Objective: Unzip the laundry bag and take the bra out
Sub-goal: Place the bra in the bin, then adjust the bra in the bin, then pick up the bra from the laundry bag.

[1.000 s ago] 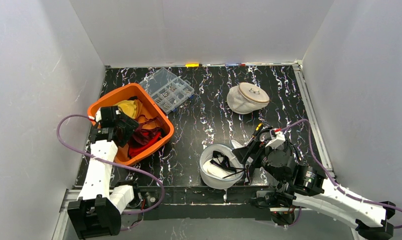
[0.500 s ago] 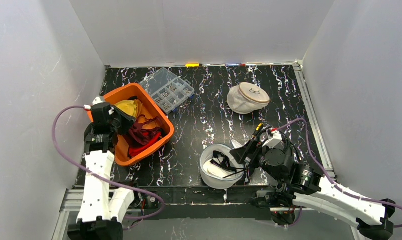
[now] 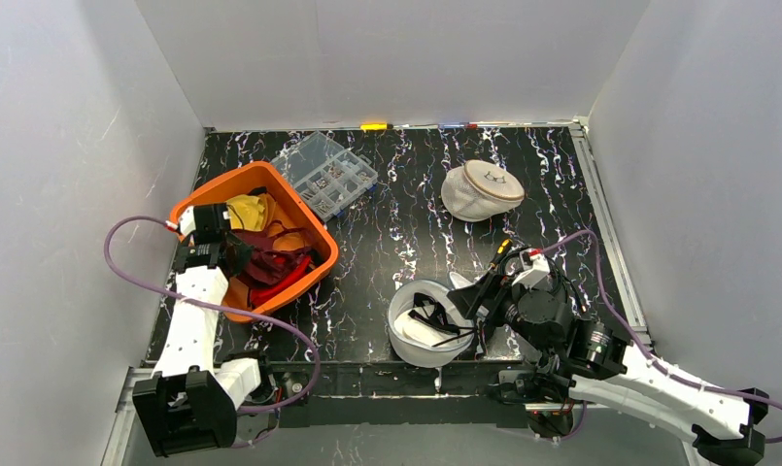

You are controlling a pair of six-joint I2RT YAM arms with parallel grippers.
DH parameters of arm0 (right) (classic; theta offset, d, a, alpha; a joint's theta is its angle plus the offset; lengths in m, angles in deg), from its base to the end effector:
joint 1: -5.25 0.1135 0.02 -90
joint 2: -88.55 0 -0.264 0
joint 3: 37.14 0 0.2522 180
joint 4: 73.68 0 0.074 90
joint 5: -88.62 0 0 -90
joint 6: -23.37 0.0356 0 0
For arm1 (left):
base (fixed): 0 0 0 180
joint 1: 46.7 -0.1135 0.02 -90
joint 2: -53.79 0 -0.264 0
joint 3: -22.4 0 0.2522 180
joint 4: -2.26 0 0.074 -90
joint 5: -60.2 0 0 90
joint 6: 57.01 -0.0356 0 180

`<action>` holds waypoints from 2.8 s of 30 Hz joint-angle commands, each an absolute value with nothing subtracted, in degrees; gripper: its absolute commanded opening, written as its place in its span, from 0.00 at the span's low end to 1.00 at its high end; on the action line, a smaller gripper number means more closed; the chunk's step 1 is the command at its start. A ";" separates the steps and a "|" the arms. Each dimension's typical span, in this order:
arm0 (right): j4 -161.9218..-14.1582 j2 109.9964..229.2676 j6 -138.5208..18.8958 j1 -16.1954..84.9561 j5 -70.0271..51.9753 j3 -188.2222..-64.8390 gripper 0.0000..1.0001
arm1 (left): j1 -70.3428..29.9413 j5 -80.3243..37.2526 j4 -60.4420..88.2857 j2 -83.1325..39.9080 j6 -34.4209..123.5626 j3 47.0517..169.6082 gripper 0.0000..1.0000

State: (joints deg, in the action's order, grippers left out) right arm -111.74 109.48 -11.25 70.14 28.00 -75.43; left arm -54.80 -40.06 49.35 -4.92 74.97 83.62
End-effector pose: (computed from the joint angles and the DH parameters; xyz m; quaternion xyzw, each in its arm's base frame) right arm 0.0635 0.0943 0.2459 0.0777 0.8050 0.3731 0.4548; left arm 0.2095 0.0362 0.2736 -0.4201 0.8178 -0.0331 0.3919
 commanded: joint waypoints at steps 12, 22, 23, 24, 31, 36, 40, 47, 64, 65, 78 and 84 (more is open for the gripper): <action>-118.83 103.96 -14.59 70.13 28.33 -81.66 0.99 | -59.18 -40.20 49.71 -8.23 78.87 78.59 0.03; -117.85 111.47 -23.05 70.19 25.93 -88.24 0.99 | -51.91 -24.17 53.30 6.32 75.32 92.62 0.40; -117.62 112.82 -24.01 70.13 25.53 -89.30 0.99 | -48.56 -24.43 53.40 7.28 75.18 93.80 0.45; -117.49 114.13 -25.07 70.12 25.05 -90.30 0.99 | -43.91 -25.02 53.38 8.40 74.99 94.86 0.48; -119.59 124.17 -29.96 70.20 24.89 -95.96 0.96 | -15.44 -28.56 52.73 6.84 74.11 96.06 0.54; -120.08 128.83 -30.48 70.16 26.56 -94.94 0.92 | 2.87 -34.81 48.51 3.00 77.24 90.57 0.60; -118.55 131.39 -31.90 70.19 25.98 -94.96 0.89 | 13.39 -37.04 45.55 -2.55 79.89 89.01 0.65; -116.86 136.80 -36.96 70.16 20.81 -96.31 0.86 | 17.20 -37.96 40.03 -6.42 83.27 83.05 0.66; -114.69 147.56 -44.61 70.19 28.03 -98.41 0.50 | 17.20 -36.81 34.57 -8.28 81.14 77.71 0.18; -114.61 147.81 -44.86 70.19 27.91 -98.55 0.51 | 17.20 -36.42 33.90 -8.26 80.65 77.73 0.17; -112.54 153.17 -49.67 70.20 26.87 -101.54 0.51 | 17.20 -35.23 34.18 -10.41 75.05 81.23 0.00; -111.55 151.30 -49.53 70.13 32.64 -102.31 0.02 | 17.20 -39.57 33.81 -9.23 72.83 82.10 0.00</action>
